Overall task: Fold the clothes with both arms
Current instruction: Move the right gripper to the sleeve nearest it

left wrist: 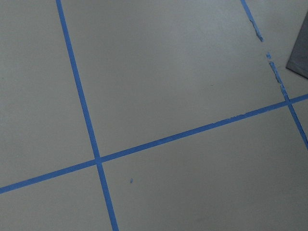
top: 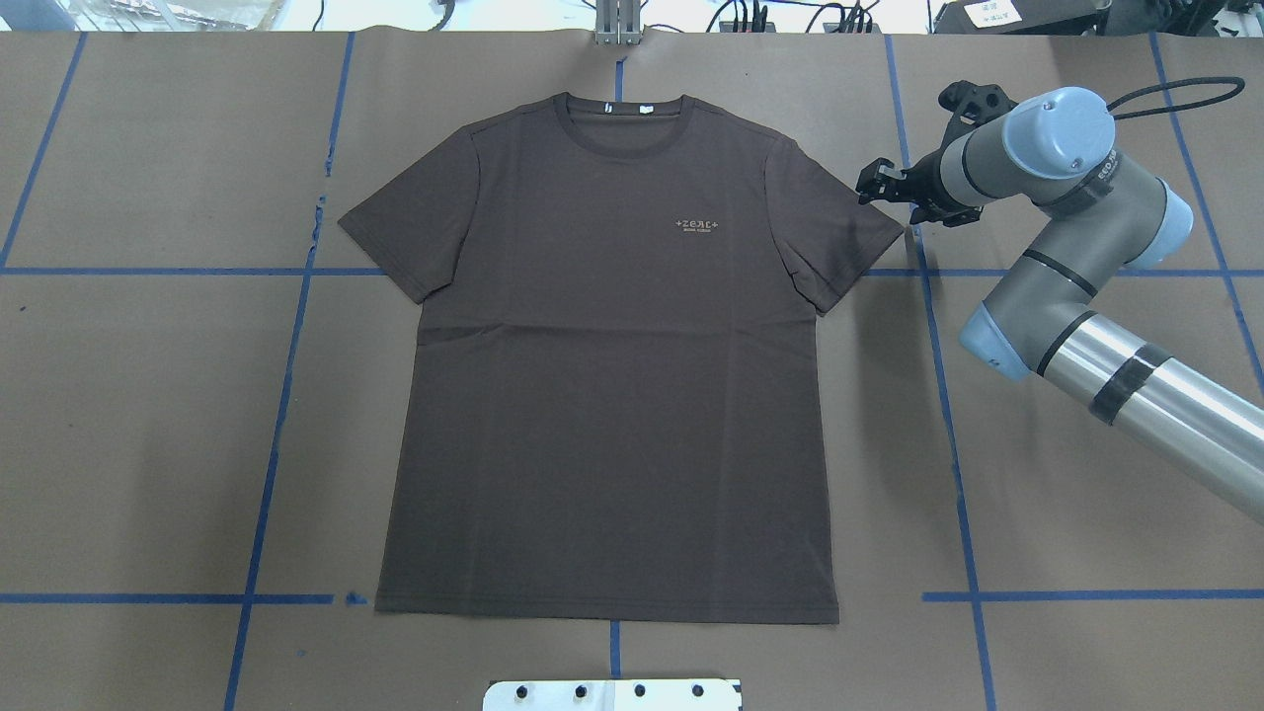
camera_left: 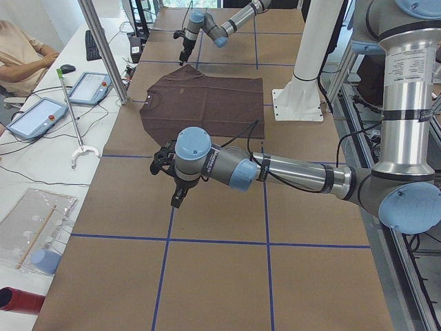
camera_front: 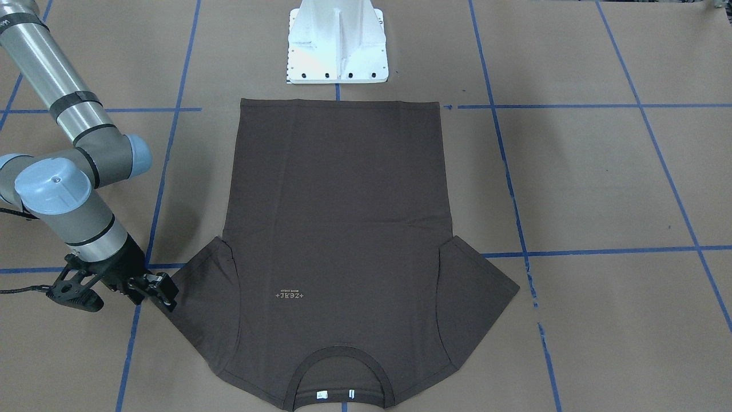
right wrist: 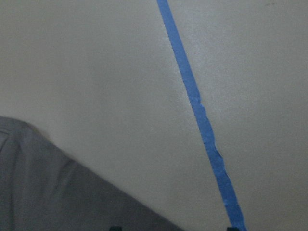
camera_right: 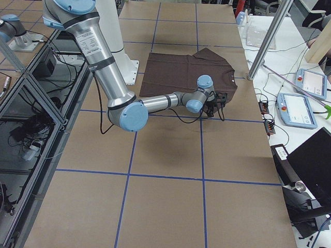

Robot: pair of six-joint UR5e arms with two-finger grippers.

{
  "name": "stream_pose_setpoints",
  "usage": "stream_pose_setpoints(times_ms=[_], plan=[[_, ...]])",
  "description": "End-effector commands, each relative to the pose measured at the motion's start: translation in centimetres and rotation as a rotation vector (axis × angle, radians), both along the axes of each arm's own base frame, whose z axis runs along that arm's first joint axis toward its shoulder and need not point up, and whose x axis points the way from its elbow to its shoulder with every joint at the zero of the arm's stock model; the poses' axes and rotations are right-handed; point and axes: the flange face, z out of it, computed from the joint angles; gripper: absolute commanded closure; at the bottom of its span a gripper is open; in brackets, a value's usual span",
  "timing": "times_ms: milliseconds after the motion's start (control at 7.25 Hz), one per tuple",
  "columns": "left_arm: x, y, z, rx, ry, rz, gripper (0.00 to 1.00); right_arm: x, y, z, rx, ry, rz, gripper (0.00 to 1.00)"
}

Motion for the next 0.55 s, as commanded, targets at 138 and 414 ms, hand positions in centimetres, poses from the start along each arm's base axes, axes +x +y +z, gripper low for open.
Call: stream_pose_setpoints(times_ms=[138, 414], plan=[[0.02, 0.0, -0.07, 0.0, 0.002, 0.0, 0.0, 0.11, 0.25, 0.55, -0.016, 0.002, 0.005, 0.54], [0.02, 0.06, 0.0, -0.002, 0.003, 0.0, 0.0, -0.37, 0.53, 0.65, -0.021, 0.003, -0.001, 0.89]])
